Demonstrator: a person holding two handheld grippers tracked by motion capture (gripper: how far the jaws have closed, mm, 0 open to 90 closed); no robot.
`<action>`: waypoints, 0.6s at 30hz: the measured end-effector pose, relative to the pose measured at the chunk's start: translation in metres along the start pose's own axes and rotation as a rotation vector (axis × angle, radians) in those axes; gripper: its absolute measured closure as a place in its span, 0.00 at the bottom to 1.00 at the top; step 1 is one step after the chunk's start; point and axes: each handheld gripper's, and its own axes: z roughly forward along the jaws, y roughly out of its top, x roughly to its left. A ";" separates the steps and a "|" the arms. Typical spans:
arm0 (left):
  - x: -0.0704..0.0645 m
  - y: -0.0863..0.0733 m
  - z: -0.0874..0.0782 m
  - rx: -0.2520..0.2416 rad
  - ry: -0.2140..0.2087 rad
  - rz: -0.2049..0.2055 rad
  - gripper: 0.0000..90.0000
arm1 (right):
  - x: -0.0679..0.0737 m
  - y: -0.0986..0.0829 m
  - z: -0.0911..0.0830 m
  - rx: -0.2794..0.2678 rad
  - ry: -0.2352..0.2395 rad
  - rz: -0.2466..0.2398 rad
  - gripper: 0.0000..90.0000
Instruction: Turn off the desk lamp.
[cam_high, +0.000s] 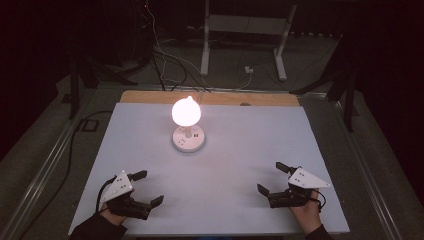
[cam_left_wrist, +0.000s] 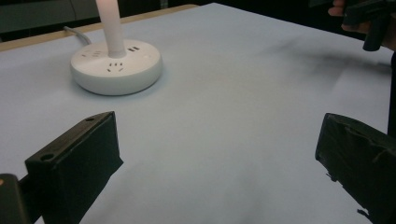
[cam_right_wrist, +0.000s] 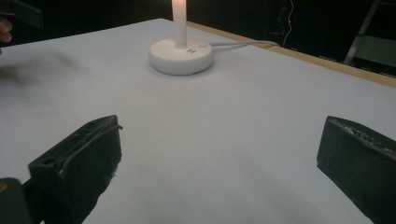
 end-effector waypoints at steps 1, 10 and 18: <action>0.000 0.000 0.000 0.000 0.000 0.000 0.01 | 0.000 0.000 0.000 -0.002 0.001 -0.002 0.00; -0.001 0.000 0.000 0.009 -0.002 0.005 0.01 | 0.001 0.000 0.002 0.016 -0.005 -0.005 0.00; -0.001 0.000 0.000 0.011 0.001 0.007 0.01 | 0.002 -0.001 0.003 0.020 0.001 -0.003 0.00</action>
